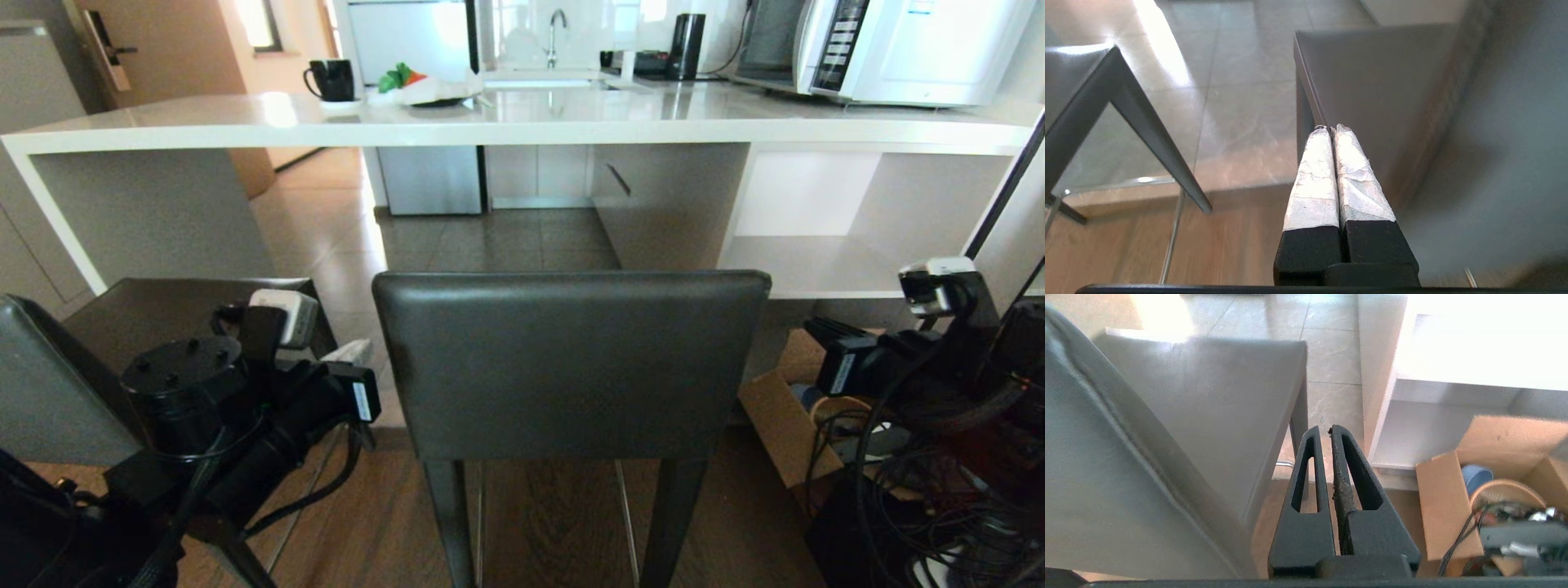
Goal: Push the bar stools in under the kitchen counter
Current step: Push the gray chair back under the dining table
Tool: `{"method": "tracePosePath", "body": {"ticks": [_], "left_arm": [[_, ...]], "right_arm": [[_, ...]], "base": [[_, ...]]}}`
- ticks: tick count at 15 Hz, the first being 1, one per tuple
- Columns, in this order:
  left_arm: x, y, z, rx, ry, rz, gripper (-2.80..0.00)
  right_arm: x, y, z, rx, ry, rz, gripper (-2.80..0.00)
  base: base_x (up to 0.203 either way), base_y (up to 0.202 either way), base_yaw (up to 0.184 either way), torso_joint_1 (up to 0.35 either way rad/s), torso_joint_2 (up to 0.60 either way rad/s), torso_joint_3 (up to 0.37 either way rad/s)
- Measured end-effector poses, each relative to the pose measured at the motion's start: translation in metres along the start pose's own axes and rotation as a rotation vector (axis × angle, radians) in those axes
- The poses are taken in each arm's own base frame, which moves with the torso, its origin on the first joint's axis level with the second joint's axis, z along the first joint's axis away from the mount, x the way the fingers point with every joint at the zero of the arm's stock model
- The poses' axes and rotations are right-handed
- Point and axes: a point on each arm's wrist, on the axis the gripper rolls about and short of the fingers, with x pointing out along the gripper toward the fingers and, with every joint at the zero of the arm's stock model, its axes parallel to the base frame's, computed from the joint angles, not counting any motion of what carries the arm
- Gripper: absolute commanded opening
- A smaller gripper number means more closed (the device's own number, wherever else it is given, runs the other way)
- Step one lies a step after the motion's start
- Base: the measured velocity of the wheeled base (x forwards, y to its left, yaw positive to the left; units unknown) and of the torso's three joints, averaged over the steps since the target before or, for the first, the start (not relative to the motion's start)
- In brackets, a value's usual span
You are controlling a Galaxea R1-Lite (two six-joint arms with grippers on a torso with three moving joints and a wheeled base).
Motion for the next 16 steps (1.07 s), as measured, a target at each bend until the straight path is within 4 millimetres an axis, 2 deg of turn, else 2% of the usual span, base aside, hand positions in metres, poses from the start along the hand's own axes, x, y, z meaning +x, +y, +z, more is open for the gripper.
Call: {"method": "tracePosePath", "body": {"ticks": [4, 9, 16], "left_arm": [[0.022, -0.013, 0.000, 0.001, -0.014, -0.022, -2.80], [0.026, -0.015, -0.002, 0.001, -0.010, -0.027, -2.80], [0.034, -0.018, -0.008, 0.001, -0.001, -0.024, -2.80]], "right_arm": [[0.026, 0.023, -0.004, -0.026, 0.010, 0.094, -2.80], [0.043, 0.059, -0.006, -0.033, 0.006, 0.187, -2.80], [0.053, 0.074, -0.014, -0.038, 0.026, 0.228, -2.80]], "base": [[0.000, 0.000, 0.000, 0.000, 0.00, 0.000], [0.000, 0.000, 0.000, 0.000, 0.00, 0.000], [0.000, 0.000, 0.000, 0.000, 0.00, 0.000]]}}
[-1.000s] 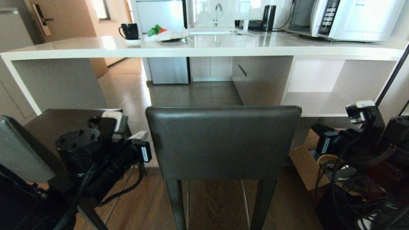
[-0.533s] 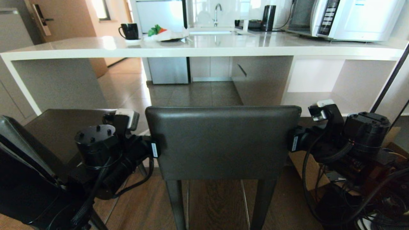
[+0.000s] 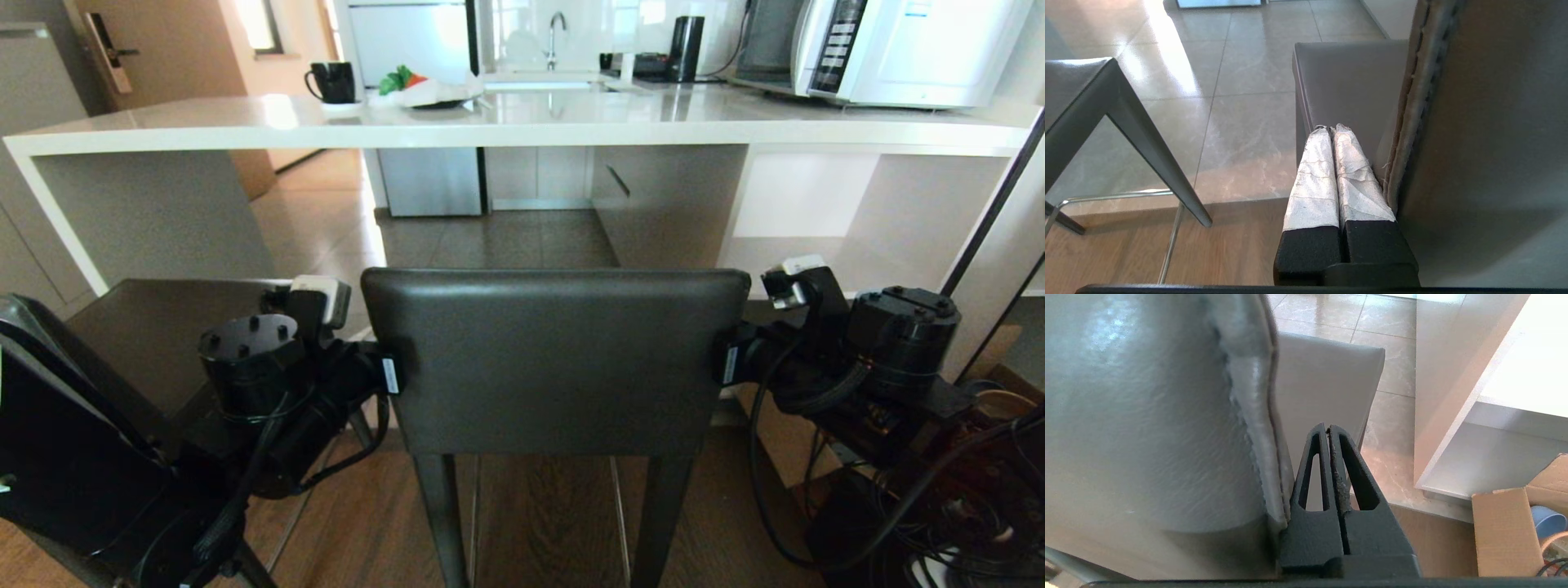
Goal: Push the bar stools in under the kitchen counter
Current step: Push the gray chair back under the dining table
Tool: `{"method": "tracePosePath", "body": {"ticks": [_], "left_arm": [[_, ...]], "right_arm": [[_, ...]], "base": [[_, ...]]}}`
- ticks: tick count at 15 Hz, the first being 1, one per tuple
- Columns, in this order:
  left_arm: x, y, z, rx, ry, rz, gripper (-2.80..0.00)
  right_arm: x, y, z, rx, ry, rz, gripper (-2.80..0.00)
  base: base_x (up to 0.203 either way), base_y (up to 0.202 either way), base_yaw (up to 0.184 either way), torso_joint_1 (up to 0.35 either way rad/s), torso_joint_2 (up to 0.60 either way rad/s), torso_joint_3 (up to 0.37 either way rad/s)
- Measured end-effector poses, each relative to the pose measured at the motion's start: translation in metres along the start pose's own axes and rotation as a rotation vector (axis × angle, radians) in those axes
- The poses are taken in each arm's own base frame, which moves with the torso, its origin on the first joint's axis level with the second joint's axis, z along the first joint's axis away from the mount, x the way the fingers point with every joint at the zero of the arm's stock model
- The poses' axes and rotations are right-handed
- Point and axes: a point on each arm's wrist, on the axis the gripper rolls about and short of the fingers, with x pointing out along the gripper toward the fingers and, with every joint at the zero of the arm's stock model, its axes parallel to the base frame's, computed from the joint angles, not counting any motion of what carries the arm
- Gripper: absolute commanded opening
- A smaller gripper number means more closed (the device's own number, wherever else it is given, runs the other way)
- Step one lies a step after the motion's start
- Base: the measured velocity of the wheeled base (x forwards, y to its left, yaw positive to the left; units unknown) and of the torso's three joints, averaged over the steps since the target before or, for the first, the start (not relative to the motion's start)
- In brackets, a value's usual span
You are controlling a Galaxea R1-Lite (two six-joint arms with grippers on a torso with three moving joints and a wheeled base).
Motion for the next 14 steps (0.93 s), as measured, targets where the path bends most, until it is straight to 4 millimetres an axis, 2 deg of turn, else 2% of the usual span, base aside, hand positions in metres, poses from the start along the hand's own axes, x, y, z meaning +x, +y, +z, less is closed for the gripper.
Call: {"method": "tracePosePath", "body": {"ticks": [7, 11, 14], "left_arm": [[0.004, -0.021, -0.019, 0.034, 0.047, -0.061, -2.80], [0.028, -0.026, -0.022, 0.049, 0.030, -0.050, -2.80], [0.051, -0.017, -0.024, 0.057, 0.016, -0.018, -2.80]], "right_arm": [[0.042, 0.001, 0.003, 0.005, -0.048, -0.011, -2.80], [0.049, -0.002, -0.004, 0.007, -0.047, -0.015, -2.80], [0.051, -0.004, -0.004, 0.003, -0.061, -0.015, -2.80]], "base": [[0.000, 0.000, 0.000, 0.000, 0.00, 0.000], [0.000, 0.000, 0.000, 0.000, 0.00, 0.000], [0.000, 0.000, 0.000, 0.000, 0.00, 0.000]]}}
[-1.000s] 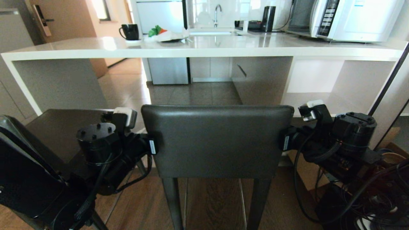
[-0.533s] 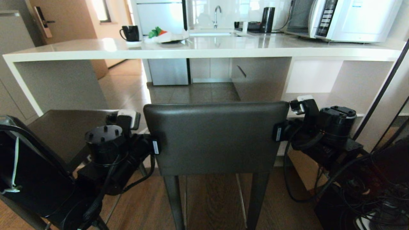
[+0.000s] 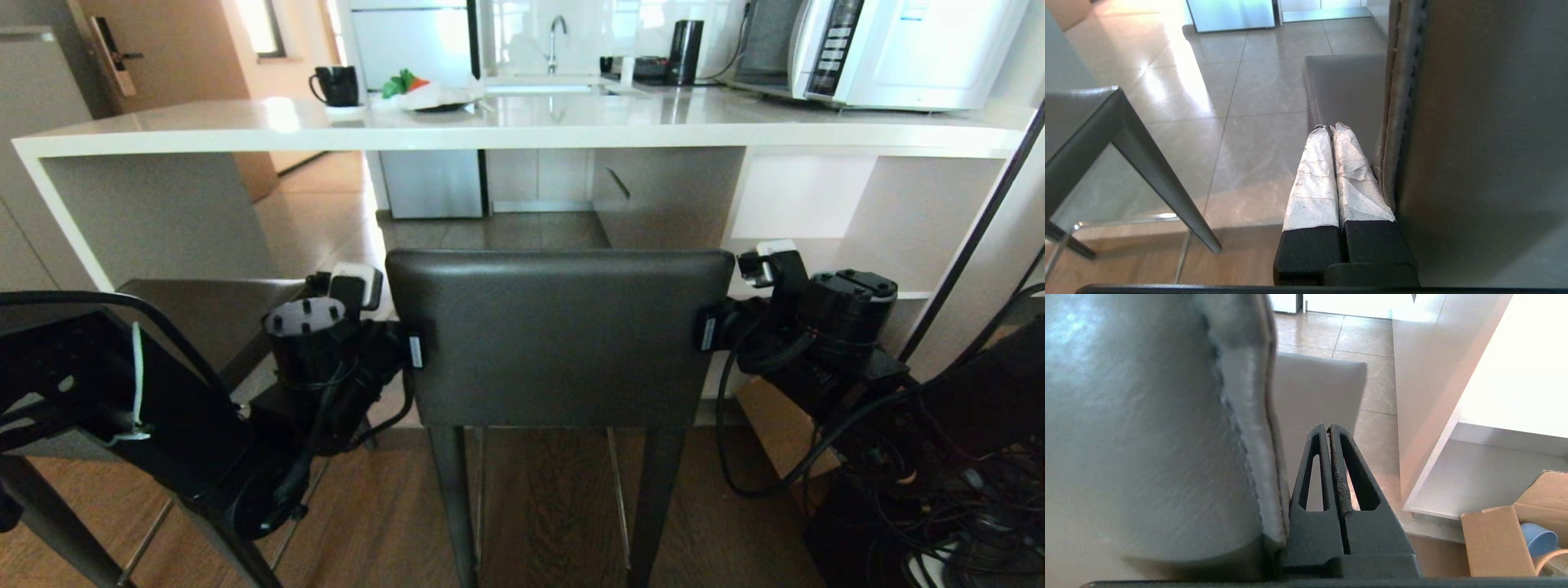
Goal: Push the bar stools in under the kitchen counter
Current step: Push the gray chair back under the dining table
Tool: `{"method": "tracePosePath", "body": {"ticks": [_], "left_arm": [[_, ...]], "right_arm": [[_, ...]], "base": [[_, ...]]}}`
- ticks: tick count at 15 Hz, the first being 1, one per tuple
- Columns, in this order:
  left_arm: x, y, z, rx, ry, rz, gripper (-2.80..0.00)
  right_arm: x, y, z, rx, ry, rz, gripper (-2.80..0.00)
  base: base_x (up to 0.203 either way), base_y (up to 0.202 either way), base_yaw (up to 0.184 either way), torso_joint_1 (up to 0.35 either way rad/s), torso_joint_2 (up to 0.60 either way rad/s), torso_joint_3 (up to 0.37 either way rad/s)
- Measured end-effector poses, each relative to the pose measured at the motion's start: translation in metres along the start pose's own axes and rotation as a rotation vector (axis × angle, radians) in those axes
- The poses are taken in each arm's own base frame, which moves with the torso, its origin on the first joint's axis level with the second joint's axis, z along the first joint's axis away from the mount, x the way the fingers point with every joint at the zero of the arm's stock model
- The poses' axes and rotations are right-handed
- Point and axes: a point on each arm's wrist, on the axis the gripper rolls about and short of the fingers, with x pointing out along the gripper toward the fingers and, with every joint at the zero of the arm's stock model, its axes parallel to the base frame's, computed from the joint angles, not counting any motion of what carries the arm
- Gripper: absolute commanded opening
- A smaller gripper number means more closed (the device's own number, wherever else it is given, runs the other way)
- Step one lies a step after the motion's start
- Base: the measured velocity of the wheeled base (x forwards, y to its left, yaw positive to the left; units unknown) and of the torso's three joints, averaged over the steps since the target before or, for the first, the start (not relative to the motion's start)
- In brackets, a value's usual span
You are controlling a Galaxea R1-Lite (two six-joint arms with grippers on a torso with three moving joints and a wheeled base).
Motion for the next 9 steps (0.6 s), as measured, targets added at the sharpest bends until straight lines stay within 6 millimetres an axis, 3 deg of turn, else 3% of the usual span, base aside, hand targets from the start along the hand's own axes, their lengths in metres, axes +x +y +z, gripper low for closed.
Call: {"method": "tracePosePath", "body": {"ticks": [5, 9], "left_arm": [[0.032, 0.027, 0.007, 0.017, -0.009, 0.080, -2.80], [0.038, 0.036, 0.002, 0.020, -0.006, 0.112, -2.80]], "right_arm": [[0.003, 0.001, -0.004, -0.032, 0.006, 0.016, -2.80], [0.013, 0.001, -0.004, -0.043, -0.004, 0.012, -2.80]], "base": [[0.000, 0.000, 0.000, 0.000, 0.00, 0.000], [0.000, 0.000, 0.000, 0.000, 0.00, 0.000]]}}
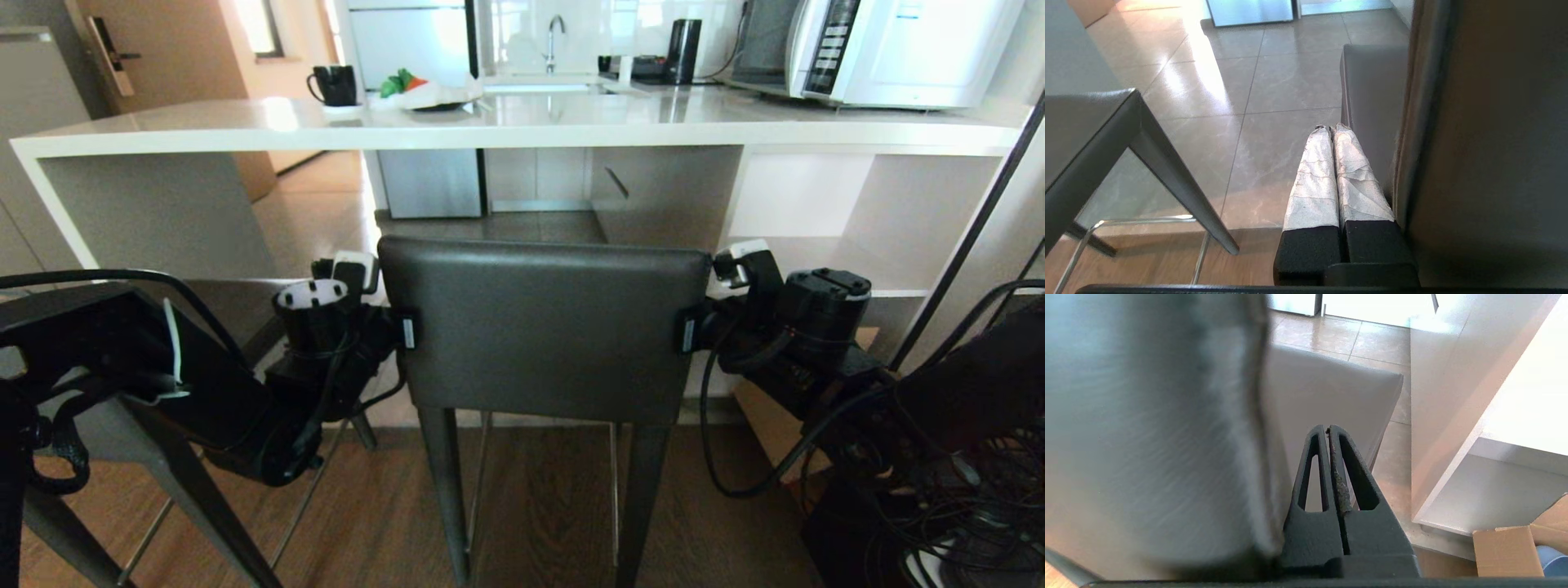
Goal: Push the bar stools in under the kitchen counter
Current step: Push the gray chair back under the dining table
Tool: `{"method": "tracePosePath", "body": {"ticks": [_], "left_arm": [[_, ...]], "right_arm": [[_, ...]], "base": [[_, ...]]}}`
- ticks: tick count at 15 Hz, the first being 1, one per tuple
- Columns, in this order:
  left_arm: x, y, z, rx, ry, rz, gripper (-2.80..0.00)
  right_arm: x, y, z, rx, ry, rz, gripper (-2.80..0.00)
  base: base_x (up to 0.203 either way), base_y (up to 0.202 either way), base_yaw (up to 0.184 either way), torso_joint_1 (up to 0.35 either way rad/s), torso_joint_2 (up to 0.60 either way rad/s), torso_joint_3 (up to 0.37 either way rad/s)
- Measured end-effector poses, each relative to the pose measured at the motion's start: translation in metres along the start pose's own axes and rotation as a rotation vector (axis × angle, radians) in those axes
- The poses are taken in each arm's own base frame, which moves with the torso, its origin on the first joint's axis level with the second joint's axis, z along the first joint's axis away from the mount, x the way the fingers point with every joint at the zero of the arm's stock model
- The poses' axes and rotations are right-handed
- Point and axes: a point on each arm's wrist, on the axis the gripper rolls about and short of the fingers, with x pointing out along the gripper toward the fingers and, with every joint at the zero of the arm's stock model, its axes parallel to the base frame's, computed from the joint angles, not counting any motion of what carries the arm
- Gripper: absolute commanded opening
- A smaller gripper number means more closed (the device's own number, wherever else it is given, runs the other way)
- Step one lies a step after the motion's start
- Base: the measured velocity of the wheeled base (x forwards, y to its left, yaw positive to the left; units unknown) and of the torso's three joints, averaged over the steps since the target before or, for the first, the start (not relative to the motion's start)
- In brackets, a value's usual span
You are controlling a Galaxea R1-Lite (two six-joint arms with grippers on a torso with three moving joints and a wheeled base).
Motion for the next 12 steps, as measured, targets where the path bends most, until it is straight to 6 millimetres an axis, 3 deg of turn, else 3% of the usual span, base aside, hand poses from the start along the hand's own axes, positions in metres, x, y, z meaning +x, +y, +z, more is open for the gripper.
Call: {"method": "tracePosePath", "body": {"ticks": [8, 12], "left_arm": [[-0.006, -0.005, -0.013, 0.007, 0.027, -0.008, -2.80], [0.004, -0.004, -0.012, 0.006, 0.012, -0.002, -2.80]], "right_arm": [[0.039, -0.002, 0.012, 0.003, -0.071, -0.029, -2.80], [0.041, -0.003, 0.002, 0.004, -0.059, -0.034, -2.80]], "base": [[0.000, 0.000, 0.000, 0.000, 0.00, 0.000], [0.000, 0.000, 0.000, 0.000, 0.00, 0.000]]}}
